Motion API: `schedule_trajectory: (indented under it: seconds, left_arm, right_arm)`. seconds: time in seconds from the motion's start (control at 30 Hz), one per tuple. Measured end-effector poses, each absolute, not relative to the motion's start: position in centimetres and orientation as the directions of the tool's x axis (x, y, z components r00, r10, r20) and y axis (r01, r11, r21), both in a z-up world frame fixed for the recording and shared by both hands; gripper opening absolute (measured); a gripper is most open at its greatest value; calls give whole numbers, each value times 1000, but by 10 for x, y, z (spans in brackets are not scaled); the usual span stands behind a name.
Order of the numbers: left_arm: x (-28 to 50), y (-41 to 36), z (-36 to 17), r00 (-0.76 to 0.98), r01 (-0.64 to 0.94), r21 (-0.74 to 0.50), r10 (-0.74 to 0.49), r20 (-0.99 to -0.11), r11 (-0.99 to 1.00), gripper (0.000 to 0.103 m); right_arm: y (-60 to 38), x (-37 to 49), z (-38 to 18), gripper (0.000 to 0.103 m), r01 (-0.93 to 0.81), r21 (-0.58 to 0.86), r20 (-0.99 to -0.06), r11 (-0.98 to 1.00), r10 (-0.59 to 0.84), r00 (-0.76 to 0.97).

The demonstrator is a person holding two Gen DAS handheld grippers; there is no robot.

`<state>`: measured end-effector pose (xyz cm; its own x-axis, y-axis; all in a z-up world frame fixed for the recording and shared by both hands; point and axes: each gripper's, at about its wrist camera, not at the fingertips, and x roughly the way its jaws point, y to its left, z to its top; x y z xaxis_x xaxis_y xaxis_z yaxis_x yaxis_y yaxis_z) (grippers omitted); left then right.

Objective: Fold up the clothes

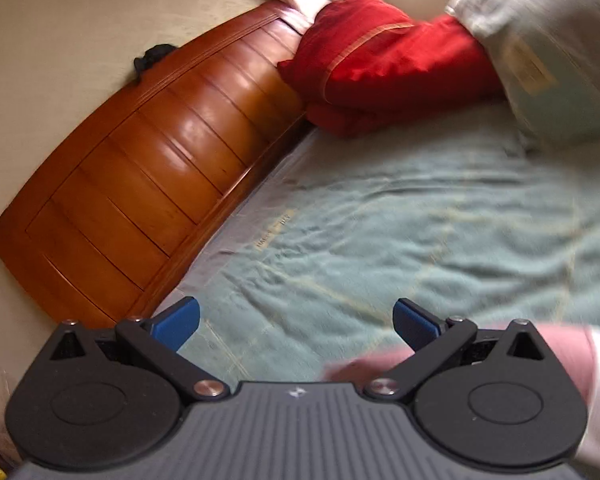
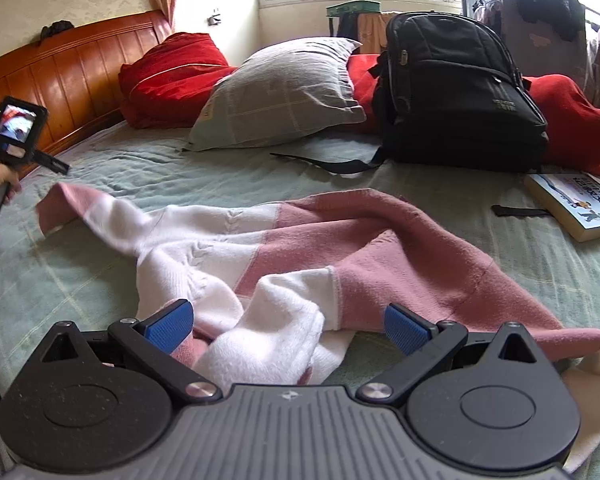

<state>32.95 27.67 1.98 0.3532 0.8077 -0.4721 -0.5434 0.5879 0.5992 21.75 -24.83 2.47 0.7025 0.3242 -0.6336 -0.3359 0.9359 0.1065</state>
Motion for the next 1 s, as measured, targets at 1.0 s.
schedule_trajectory:
  seconds: [1.0]
  left_arm:
    - [250, 78, -81, 507, 86, -111, -139, -851, 990, 102]
  right_arm:
    - [-223, 218, 17, 103, -443, 145, -638, 885, 426, 642]
